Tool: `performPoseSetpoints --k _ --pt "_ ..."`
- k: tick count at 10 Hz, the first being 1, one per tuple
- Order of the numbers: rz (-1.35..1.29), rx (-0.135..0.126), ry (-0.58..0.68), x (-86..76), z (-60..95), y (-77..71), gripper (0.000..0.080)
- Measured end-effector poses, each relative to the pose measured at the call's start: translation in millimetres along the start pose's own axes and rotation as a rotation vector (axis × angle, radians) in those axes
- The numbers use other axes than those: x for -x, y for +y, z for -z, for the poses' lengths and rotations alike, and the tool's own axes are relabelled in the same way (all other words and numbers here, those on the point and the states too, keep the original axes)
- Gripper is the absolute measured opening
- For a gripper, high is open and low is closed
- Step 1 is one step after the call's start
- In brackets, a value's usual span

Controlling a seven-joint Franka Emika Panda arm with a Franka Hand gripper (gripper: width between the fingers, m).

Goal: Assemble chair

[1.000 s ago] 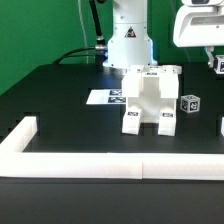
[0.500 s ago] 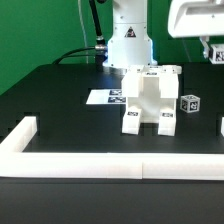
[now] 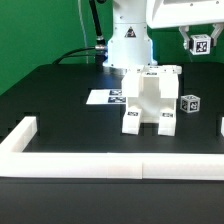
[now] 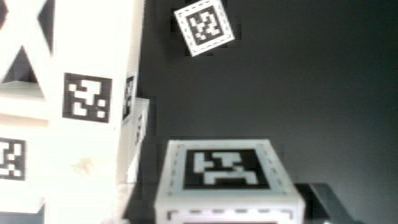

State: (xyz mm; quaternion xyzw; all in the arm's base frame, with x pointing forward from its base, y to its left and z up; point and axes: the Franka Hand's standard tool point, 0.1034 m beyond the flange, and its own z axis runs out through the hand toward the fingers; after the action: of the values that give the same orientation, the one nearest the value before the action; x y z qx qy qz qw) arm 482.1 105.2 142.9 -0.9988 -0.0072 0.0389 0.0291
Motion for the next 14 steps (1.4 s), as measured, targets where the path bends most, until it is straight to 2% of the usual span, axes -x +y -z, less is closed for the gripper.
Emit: performPoseSetpoints --k 2,4,6,9,14 --pt "0.004 0.000 0.000 0.0 0.2 2.0 0.0275" --pt "0.044 0.001 0.003 -1.3 0.4 18.5 0.0275" --pt "0.056 0.003 0.004 -2.0 -1.8 23.2 0.0275" --pt "0.085 0.006 0.003 -6.9 -4.1 40.3 0.0275" --pt "0.081 0.007 0.001 -7.2 -5.0 42.9 0.0275"
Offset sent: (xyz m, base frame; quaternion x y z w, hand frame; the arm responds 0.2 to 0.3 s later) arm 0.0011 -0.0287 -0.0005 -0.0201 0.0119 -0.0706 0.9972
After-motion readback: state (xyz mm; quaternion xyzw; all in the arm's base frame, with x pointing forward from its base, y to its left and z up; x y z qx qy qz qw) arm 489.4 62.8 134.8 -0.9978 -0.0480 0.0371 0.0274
